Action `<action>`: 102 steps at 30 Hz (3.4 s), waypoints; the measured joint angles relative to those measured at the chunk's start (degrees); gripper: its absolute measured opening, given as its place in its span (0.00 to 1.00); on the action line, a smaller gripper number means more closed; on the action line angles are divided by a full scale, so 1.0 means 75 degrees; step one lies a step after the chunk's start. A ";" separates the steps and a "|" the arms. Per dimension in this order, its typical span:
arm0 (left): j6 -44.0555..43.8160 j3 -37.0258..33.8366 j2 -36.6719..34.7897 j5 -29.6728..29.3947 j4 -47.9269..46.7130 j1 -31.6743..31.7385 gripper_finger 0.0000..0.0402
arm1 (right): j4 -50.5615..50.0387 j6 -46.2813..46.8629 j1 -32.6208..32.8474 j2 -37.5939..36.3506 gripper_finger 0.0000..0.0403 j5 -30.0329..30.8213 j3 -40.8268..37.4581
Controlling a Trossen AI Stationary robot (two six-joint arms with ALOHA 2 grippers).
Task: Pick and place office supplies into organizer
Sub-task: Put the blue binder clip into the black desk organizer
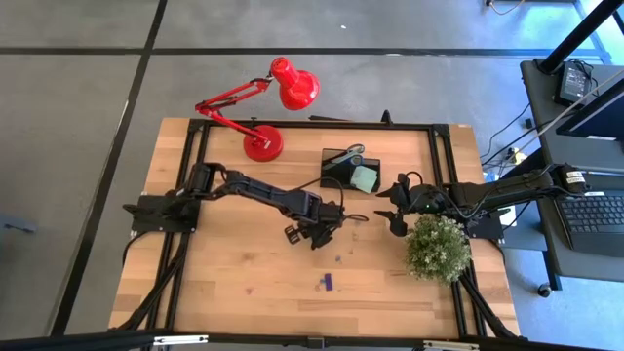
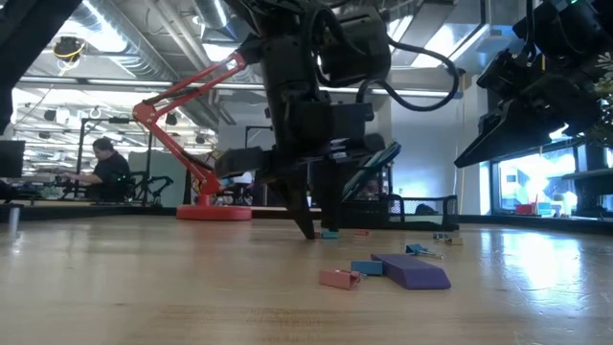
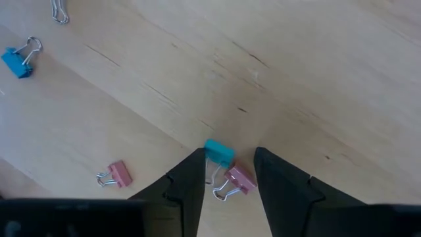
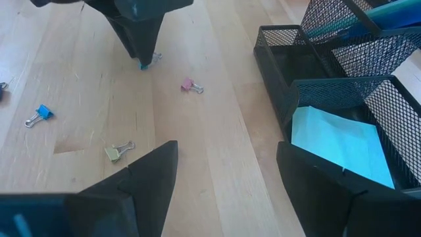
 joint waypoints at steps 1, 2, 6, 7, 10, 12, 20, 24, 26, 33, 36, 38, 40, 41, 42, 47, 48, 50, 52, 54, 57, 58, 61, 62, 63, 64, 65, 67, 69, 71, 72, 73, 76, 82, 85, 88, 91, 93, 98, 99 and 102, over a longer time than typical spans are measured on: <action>0.0029 -0.0002 -0.0036 -0.0096 0.0001 -0.0040 0.32 | -0.0001 0.0002 0.0002 -0.0001 0.65 0.0000 0.0000; 0.0048 -0.0003 -0.0055 -0.0179 0.0002 -0.0076 0.32 | 0.0001 0.0012 0.0000 -0.0001 0.65 0.0000 0.0000; 0.0098 -0.0003 -0.0057 -0.0335 0.0005 -0.0138 0.32 | 0.0004 0.0024 0.0003 -0.0001 0.65 0.0000 0.0000; 0.0093 -0.0003 -0.0057 -0.0320 0.0005 -0.0138 0.32 | 0.0004 0.0024 0.0001 0.0001 0.65 0.0000 0.0000; 0.0086 -0.0003 -0.0057 -0.0303 0.0007 -0.0137 0.32 | 0.0004 0.0027 0.0001 0.0001 0.65 0.0000 0.0000; 0.0086 -0.0003 -0.0057 -0.0306 0.0035 -0.0137 0.32 | 0.0005 0.0031 0.0003 -0.0001 0.65 0.0000 0.0000; 0.1005 -0.0014 -0.0060 -0.0282 0.0278 -0.0135 0.32 | 0.0004 0.0195 0.0002 0.0001 0.65 -0.0002 0.0000; 0.1153 -0.0015 -0.0101 -0.0381 0.0352 -0.0138 0.32 | -0.0066 0.0370 0.0002 0.0000 0.65 -0.0006 0.0000; 0.1127 -0.0015 -0.0101 -0.0407 0.0380 -0.0138 0.32 | -0.0122 0.0380 0.0000 0.0000 0.65 -0.0006 0.0000; 0.1350 -0.0012 -0.0101 -0.0387 0.0441 -0.0132 0.32 | -0.0173 0.0402 0.0000 0.0001 0.65 -0.0009 0.0000; 0.1575 -0.0006 -0.0101 -0.0343 0.0447 -0.0132 0.32 | -0.0173 0.0403 0.0001 0.0001 0.65 -0.0009 0.0000; 0.1666 -0.0006 -0.0101 -0.0226 0.0447 -0.0101 0.32 | -0.0173 0.0402 0.0001 0.0001 0.65 -0.0009 0.0000; 0.1777 -0.0006 -0.0101 -0.0120 0.0445 -0.0073 0.31 | -0.0173 0.0400 0.0003 -0.0001 0.65 -0.0009 0.0000; 0.1783 -0.0006 -0.0101 -0.0086 0.0441 -0.0056 0.30 | -0.0176 0.0398 0.0000 0.0001 0.65 -0.0009 0.0000; 0.1787 -0.0006 -0.0101 -0.0035 0.0437 -0.0038 0.29 | -0.0176 0.0397 0.0000 0.0001 0.65 -0.0011 0.0000; 0.1743 0.0001 -0.0101 0.0273 0.0325 0.0049 0.23 | -0.0179 0.0391 0.0000 0.0001 0.65 -0.0012 0.0000; 0.1739 0.0004 -0.0101 0.0336 0.0301 0.0066 0.22 | -0.0178 0.0391 0.0000 0.0000 0.65 -0.0012 0.0000; 0.1717 0.0010 -0.0059 0.0385 0.0266 0.0072 0.21 | -0.0179 0.0389 0.0000 0.0000 0.65 -0.0012 0.0000; 0.1608 0.0015 -0.0019 0.0385 0.0174 0.0069 0.20 | -0.0177 0.0391 0.0000 -0.0001 0.65 -0.0012 0.0000; 0.1347 0.0033 0.0053 0.0392 0.0017 0.0069 0.20 | -0.0179 0.0394 0.0001 0.0000 0.65 -0.0015 0.0000; 0.0828 0.0052 0.0071 0.0436 -0.0171 0.0069 0.20 | -0.0171 0.0387 0.0001 0.0000 0.65 -0.0015 0.0000; 0.0684 0.0052 0.0071 0.0501 -0.0289 0.0077 0.20 | -0.0168 0.0385 0.0001 0.0000 0.65 -0.0015 0.0000; 0.0395 0.0052 0.0065 0.0687 -0.0524 0.0084 0.20 | -0.0168 0.0374 0.0000 -0.0001 0.65 -0.0012 0.0000; 0.0259 0.0052 0.0065 0.0742 -0.0571 0.0089 0.20 | -0.0165 0.0380 0.0000 -0.0001 0.65 -0.0012 0.0000; 0.0148 0.0052 0.0065 0.0792 -0.0599 0.0092 0.20 | -0.0165 0.0391 0.0000 0.0001 0.65 -0.0012 0.0000; 0.0063 0.0052 0.0063 0.0842 -0.0617 0.0099 0.20 | -0.0162 0.0391 0.0000 0.0001 0.65 -0.0012 0.0000; -0.0034 0.0052 0.0063 0.0883 -0.0625 0.0104 0.20 | -0.0162 0.0394 0.0002 0.0001 0.65 -0.0012 0.0000; -0.0200 0.0050 0.0063 0.0892 -0.0603 0.0104 0.19 | -0.0162 0.0396 0.0002 0.0001 0.65 -0.0012 0.0000; -0.0268 0.0038 0.0058 0.0902 -0.0545 0.0107 0.17 | -0.0159 0.0397 0.0000 -0.0001 0.65 -0.0012 0.0000; -0.0275 0.0025 0.0038 0.0907 -0.0503 0.0110 0.16 | -0.0156 0.0397 0.0000 -0.0001 0.65 -0.0012 0.0000; -0.0218 0.0020 0.0036 0.0907 -0.0446 0.0109 0.15 | -0.0159 0.0397 0.0000 0.0001 0.65 -0.0012 0.0000; -0.0135 0.0017 0.0036 0.0907 -0.0390 0.0107 0.14 | -0.0159 0.0397 0.0000 0.0001 0.65 -0.0013 0.0000; -0.0101 0.0006 0.0025 0.0915 -0.0323 0.0107 0.14 | -0.0159 0.0393 0.0000 0.0000 0.65 -0.0012 0.0000; -0.0539 0.0000 0.0025 0.0925 -0.0256 0.0106 0.14 | -0.0168 0.0388 0.0001 0.0001 0.65 -0.0012 0.0000; -0.0754 -0.0009 -0.0001 0.0794 -0.0232 0.0090 0.14 | -0.0171 0.0385 0.0000 0.0001 0.65 -0.0012 0.0000; -0.0872 -0.0009 -0.0043 0.0683 -0.0209 0.0083 0.13 | -0.0173 0.0385 0.0000 0.0001 0.65 -0.0012 0.0000; -0.0893 -0.0017 -0.0079 0.0634 -0.0176 0.0083 0.13 | -0.0178 0.0391 0.0002 0.0001 0.65 -0.0012 0.0000; -0.0921 -0.0020 -0.0181 0.0618 -0.0175 0.0083 0.13 | -0.0179 0.0393 0.0001 0.0000 0.65 -0.0012 0.0000; -0.1226 -0.0055 -0.0372 0.0611 -0.0116 0.0087 0.13 | -0.0182 0.0394 0.0000 0.0001 0.65 -0.0012 0.0000; -0.1289 -0.0054 -0.0418 0.0606 -0.0045 0.0104 0.13 | -0.0182 0.0394 0.0001 0.0000 0.65 -0.0012 0.0000; -0.1514 -0.0038 -0.0557 0.0583 -0.0010 0.0170 0.12 | -0.0188 0.0397 0.0002 0.0000 0.65 -0.0012 0.0000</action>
